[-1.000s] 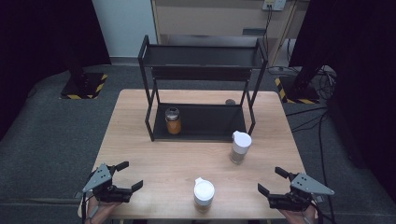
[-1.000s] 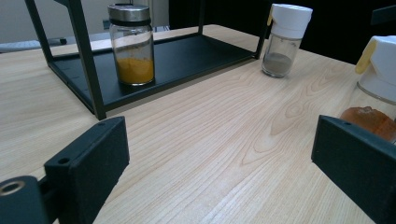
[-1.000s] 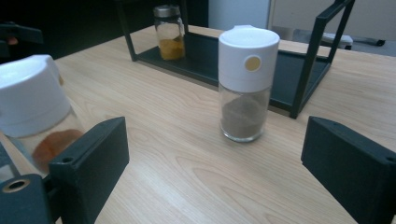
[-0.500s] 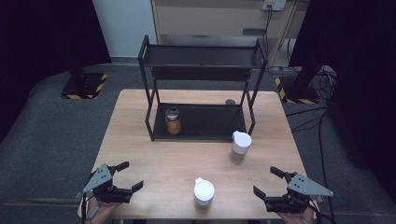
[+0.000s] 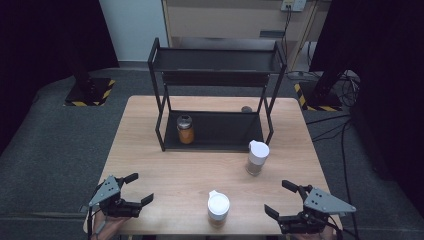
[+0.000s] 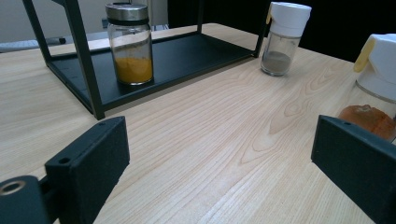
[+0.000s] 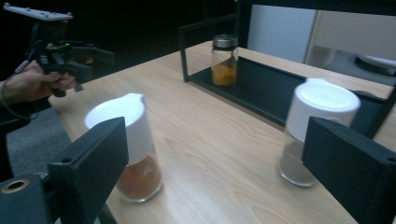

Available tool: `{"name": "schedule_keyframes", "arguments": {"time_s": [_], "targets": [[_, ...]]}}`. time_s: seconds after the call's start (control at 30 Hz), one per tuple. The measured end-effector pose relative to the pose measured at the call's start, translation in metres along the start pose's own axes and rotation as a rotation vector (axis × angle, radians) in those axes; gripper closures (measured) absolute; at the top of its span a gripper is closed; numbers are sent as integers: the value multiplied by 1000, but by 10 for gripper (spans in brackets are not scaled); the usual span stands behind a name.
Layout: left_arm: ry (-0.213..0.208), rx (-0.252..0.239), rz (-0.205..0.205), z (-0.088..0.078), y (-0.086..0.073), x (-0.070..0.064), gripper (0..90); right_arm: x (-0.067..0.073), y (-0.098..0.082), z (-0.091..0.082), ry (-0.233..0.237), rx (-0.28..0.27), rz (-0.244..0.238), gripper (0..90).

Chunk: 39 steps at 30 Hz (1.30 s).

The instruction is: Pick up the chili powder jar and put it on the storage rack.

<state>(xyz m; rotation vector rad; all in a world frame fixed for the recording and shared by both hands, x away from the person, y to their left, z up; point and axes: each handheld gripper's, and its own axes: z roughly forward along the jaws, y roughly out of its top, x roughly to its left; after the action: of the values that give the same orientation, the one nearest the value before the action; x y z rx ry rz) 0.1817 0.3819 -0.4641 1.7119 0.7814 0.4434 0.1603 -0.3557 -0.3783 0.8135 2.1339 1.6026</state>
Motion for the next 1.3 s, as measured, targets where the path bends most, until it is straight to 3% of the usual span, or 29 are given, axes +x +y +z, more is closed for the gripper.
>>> {"name": "schedule_keyframes", "arguments": {"time_s": [0.47,0.9,1.3], "targets": [[-2,-1,-5,0,0,0,29,13,19,20,67,33,-25,66],[-6,6,-12,1,0,0,19,22,32,58,157,78,-34,63],[-10,11,-10,1,1,1,17,30,31,91,194,128,-43,64]]}}
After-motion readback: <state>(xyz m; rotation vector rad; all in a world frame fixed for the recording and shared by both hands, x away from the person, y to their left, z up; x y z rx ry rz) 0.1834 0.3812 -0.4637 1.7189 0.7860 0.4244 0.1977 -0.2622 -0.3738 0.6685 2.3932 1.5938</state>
